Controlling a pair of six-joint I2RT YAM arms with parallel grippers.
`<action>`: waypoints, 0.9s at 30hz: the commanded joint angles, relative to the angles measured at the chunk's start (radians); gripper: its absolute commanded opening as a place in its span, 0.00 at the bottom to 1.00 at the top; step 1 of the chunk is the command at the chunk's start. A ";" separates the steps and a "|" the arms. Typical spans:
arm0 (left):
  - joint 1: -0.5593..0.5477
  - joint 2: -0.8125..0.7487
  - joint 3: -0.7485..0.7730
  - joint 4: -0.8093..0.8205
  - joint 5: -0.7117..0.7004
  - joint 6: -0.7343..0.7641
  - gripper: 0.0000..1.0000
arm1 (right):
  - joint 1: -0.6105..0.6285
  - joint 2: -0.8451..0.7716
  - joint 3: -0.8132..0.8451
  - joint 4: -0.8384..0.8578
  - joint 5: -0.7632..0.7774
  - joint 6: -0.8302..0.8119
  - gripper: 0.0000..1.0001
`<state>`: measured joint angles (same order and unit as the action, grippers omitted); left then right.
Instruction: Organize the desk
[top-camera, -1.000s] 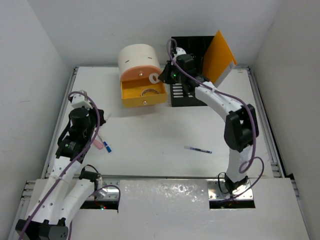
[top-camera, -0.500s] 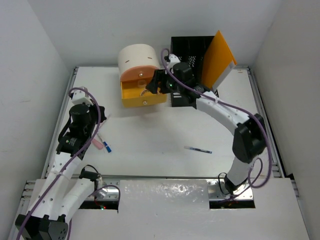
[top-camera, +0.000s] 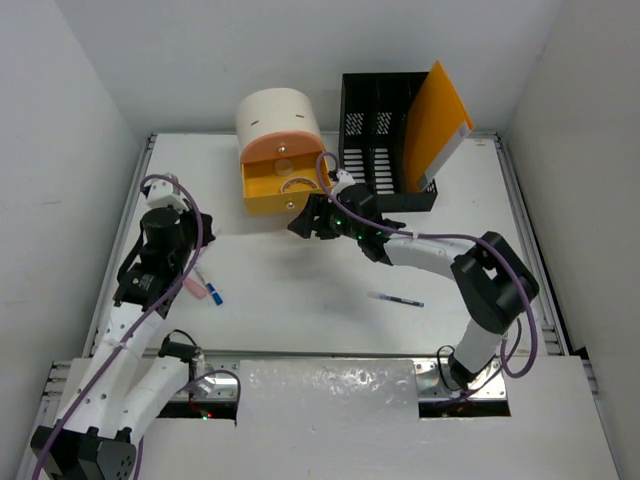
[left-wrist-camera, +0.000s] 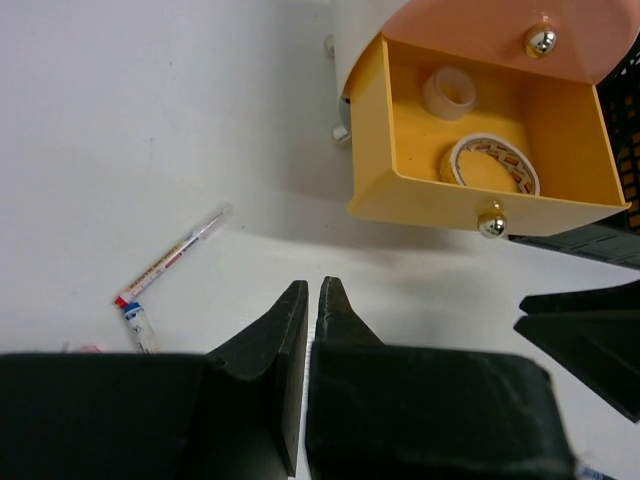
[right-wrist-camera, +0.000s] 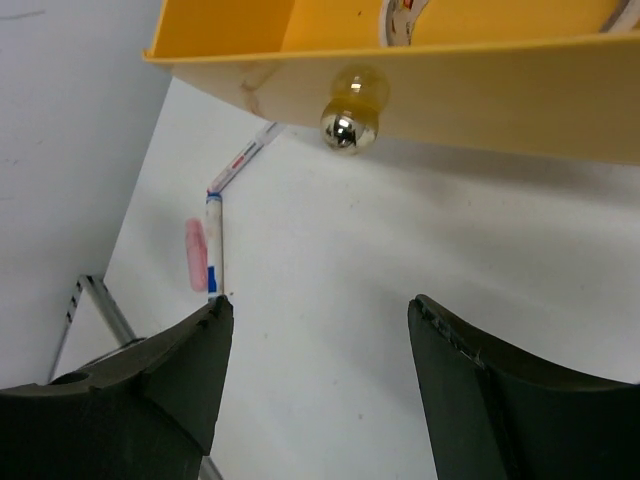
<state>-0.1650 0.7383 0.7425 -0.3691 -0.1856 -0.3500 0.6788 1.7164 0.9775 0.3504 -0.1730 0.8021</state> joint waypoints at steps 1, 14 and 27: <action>-0.007 -0.008 0.029 -0.011 0.026 -0.015 0.00 | 0.007 0.005 0.006 0.242 0.044 0.017 0.68; -0.028 -0.025 0.060 -0.134 0.011 -0.014 0.00 | 0.011 0.167 0.075 0.390 0.194 -0.013 0.68; -0.039 -0.042 0.058 -0.183 -0.009 -0.030 0.00 | 0.013 0.295 0.225 0.430 0.289 -0.106 0.68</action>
<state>-0.1921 0.7128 0.7673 -0.5461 -0.1833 -0.3717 0.6964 1.9961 1.1343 0.6758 0.0631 0.7322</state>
